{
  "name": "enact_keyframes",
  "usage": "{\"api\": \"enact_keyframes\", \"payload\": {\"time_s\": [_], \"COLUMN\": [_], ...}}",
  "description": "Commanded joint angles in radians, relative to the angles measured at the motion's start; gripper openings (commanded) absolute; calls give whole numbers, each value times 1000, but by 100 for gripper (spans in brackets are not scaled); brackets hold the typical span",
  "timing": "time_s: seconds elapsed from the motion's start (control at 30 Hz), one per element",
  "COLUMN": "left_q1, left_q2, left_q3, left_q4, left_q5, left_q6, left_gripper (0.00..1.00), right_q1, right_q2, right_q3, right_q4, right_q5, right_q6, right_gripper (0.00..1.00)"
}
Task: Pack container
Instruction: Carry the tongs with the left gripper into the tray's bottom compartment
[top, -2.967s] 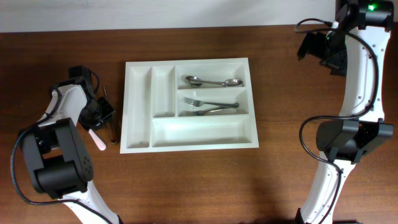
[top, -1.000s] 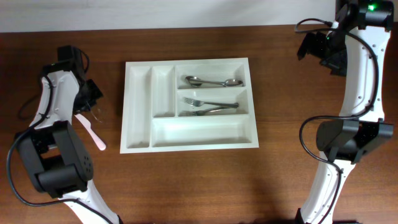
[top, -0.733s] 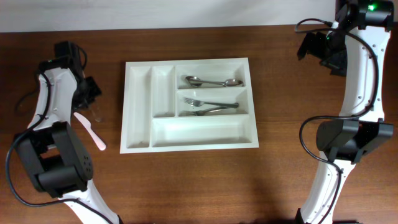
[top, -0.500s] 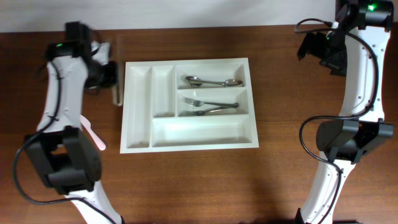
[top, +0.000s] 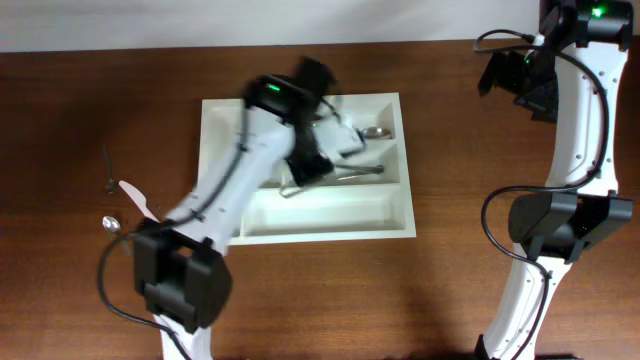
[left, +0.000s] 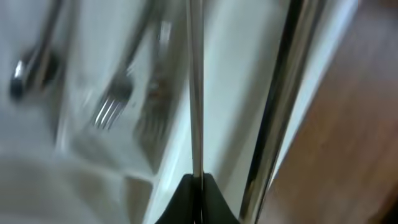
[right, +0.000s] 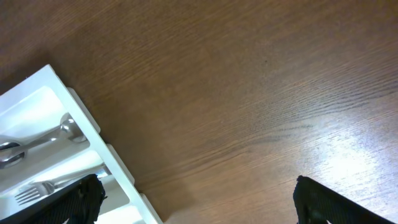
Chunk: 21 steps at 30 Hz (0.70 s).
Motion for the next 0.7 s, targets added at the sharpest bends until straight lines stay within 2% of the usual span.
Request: {"api": "enact_keyframes", "payload": {"time_s": [0.0, 0.3, 0.67], "left_q1": [-96, -119, -90], "left_q2": [-39, -39, -39], "left_q3": [-47, -259, -305], "left_q4": [-10, 74, 219], "left_q5": [-146, -164, -172], "left_q6": [225, 258, 258], "left_gripper": [2, 2, 2], "right_q1": [-2, -2, -2], "right_q2": [-12, -12, -12], "right_q3": [5, 5, 5], "right_q4": [-2, -2, -2], "right_q5": [-6, -6, -6], "right_q6": [8, 8, 8], "right_gripper": [99, 99, 99]}}
